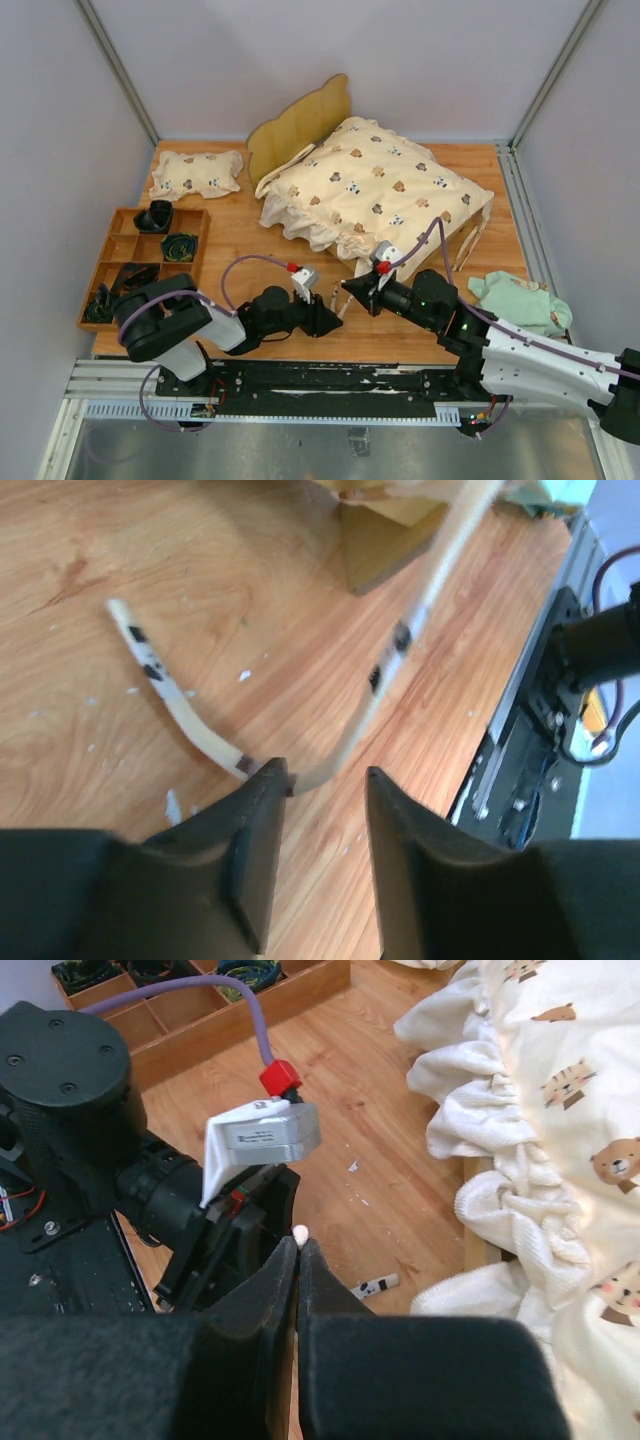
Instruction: Set up the pet bed
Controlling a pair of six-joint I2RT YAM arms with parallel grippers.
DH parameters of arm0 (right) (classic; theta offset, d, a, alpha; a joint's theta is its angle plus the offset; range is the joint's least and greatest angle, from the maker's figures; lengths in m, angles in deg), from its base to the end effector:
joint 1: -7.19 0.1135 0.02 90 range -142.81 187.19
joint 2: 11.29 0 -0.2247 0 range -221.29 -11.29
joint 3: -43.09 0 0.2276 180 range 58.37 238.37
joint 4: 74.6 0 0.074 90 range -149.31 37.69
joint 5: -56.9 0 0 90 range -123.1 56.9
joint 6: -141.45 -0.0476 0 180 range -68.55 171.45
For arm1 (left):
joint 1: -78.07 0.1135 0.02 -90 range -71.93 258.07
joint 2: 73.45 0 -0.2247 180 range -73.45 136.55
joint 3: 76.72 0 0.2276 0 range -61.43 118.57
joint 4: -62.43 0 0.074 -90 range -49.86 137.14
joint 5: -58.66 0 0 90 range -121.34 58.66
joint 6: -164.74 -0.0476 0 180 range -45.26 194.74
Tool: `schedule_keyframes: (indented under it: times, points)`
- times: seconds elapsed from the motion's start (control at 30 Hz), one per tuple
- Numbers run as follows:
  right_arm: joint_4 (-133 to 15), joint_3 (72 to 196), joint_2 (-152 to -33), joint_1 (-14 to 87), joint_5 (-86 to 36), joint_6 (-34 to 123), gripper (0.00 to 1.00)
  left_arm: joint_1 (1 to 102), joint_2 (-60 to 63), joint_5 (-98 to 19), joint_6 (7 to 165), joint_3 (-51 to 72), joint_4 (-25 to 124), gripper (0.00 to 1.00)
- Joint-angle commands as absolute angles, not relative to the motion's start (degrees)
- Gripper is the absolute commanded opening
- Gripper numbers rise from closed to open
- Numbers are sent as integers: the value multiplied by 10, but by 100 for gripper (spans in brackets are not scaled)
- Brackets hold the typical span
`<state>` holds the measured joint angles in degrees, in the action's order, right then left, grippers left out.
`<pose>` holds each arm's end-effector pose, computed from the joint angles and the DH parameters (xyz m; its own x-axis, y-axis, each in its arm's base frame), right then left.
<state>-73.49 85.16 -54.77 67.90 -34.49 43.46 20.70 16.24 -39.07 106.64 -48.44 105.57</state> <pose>0.1018 0.1791 0.2572 -0.1408 0.0329 -0.9895 -0.8487 0.5106 0.1378 0.1255 -0.2079 0.1004 -0.6209 -0.0014 -0.7839 0.6776 0.5018 -0.5376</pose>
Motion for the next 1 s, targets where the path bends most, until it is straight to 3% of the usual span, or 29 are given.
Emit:
schedule_keyframes:
  times: [0.0, 0.2, 0.47, 0.73, 0.97]
  points:
    - [-788, 853, -567, 685, -328, 394, 0, 201, 86, -358, 1092, -534, 1142, 51]
    - [-769, 861, -567, 685, -362, 369, 0, 197, -49, -350, 960, -534, 1113, 61]
    - [-763, 873, -567, 685, -372, 361, 0, 198, -53, -366, 835, -483, 1106, 62]
    - [-771, 876, -573, 685, -363, 353, 0, 197, 28, -379, 817, -445, 1149, 58]
    - [-767, 871, -573, 685, -367, 356, 0, 198, 63, -342, 844, -441, 1228, 47]
